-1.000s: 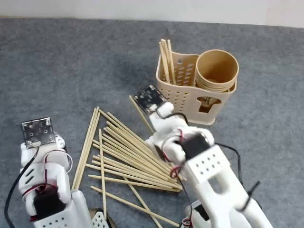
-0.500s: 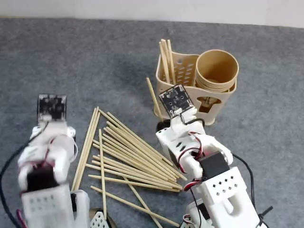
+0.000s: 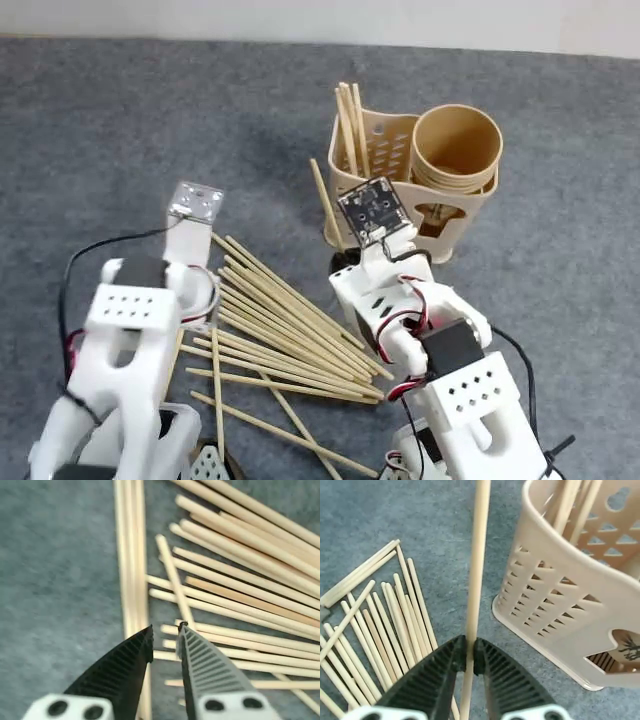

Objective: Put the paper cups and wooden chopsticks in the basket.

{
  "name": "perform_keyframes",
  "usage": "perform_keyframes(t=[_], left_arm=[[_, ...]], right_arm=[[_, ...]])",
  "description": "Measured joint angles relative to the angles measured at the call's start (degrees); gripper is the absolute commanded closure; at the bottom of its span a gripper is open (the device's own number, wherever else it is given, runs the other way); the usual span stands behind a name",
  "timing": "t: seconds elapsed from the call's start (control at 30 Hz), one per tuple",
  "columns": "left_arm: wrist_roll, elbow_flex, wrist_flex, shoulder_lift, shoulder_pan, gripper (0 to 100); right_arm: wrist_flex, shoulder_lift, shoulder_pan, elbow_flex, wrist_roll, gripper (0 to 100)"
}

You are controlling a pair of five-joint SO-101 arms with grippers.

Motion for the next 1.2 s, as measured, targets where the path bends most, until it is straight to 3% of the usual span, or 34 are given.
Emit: perform_keyframes(t=[0.27,0.5,0.67,0.9,1.2], left_arm=[[7.7,0.0,-2.5,9.6,3.3,90],[8.1,-0.7,-7.6,17.8,3.7,91],[8.2,-2.1,-8.3,18.9,3.9,100],[8.5,-5.0,-8.4,19.0,3.7,99],[8.2,-16.4,0.2,19.0,3.7,99]], right_arm=[[-0.1,0.0,0.0,0.0,0.0,99.4],[-0.1,0.0,0.0,0.0,0.0,99.4],[-0.1,0.0,0.0,0.0,0.0,99.4],[-0.1,0.0,0.0,0.0,0.0,99.4],[-0.1,0.0,0.0,0.0,0.0,99.4]])
